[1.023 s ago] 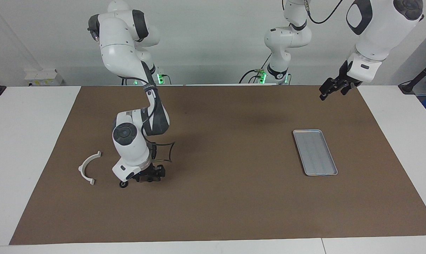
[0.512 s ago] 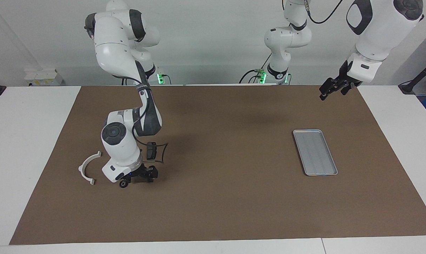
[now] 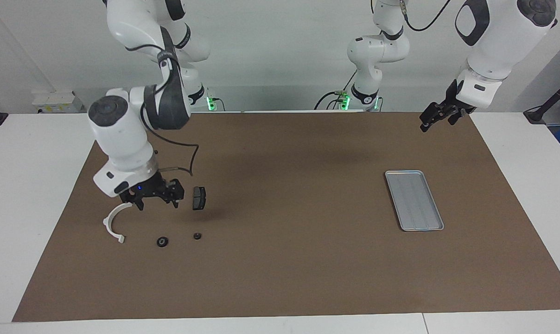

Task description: Place bearing gear from tray to pile

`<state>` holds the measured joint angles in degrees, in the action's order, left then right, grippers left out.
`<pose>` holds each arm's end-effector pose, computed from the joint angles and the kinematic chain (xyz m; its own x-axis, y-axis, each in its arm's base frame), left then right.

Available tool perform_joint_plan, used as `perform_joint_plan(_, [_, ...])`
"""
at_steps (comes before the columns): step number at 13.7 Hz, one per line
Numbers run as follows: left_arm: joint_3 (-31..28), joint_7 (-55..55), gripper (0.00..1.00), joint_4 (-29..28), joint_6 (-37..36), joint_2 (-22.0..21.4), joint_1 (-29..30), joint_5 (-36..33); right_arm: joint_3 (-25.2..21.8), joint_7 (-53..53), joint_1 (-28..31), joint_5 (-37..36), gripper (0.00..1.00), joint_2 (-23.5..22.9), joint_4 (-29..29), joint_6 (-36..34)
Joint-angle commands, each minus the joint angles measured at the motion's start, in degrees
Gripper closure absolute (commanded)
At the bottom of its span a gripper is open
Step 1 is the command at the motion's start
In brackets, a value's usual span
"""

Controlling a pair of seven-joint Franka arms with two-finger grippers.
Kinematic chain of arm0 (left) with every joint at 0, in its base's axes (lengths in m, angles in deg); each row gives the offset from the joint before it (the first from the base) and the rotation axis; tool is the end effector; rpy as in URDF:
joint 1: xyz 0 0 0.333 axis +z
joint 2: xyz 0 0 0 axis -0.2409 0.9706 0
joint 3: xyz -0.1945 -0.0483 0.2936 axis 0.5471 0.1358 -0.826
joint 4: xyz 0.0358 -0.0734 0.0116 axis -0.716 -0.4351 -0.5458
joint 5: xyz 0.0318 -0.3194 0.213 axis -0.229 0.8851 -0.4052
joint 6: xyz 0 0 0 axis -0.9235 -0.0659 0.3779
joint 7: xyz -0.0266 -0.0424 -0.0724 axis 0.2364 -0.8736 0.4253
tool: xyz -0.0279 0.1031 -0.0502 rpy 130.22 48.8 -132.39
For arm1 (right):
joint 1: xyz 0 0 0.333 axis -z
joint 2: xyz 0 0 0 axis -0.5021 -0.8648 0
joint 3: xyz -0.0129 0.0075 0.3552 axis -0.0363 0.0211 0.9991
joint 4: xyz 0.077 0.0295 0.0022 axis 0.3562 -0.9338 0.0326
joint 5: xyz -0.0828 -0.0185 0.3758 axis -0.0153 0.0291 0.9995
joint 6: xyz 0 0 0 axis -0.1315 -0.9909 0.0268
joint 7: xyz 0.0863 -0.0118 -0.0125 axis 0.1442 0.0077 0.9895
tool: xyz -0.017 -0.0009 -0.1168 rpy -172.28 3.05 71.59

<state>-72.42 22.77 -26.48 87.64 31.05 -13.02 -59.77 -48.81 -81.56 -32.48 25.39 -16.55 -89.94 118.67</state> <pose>0.5202 -0.0234 0.6236 0.9759 0.1994 -0.0884 0.2000 -0.9798 -0.0014 0.6462 0.0447 0.5260 0.9960 0.0517 0.0724 0.0490 -0.9981 0.0386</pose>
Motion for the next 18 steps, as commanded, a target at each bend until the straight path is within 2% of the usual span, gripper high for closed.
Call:
perform_joint_plan(1, [-0.7, 0.0, 0.0, -0.5, -0.4, -1.0, -0.7, 0.1, -1.2, 1.5, 0.3, 4.4, 0.0, 11.5, -7.4, -5.1])
perform_joint_plan(4, [-0.7, 0.0, 0.0, -0.5, -0.4, -1.0, -0.7, 0.1, -3.9, 1.5, -1.2, 5.1, 0.0, 18.3, -6.6, -14.3])
perform_joint_plan(6, [-0.7, 0.0, 0.0, -0.5, -0.4, -1.0, -0.7, 0.1, -3.9, 1.5, -0.7, 5.1, 0.0, 19.4, -4.8, -20.5])
perform_joint_plan(14, [-0.6, -0.2, 0.0, -0.5, 0.0, -1.0, -0.7, 0.1, -3.2, 1.4, 0.8, 4.1, 0.0, 18.0, -3.7, -21.9])
perform_joint_plan(16, [-0.6, -1.0, 0.0, -0.6, 0.8, -0.9, -0.7, 0.1, -3.1, 1.0, 0.1, 2.4, 0.0, 17.8, -3.1, -20.0])
perform_joint_plan(18, [-0.6, -7.0, 0.0, -0.8, 1.2, -1.0, -0.4, 0.1, -3.0, 0.9, 0.1, 1.8, 0.0, 17.8, -3.1, -17.9])
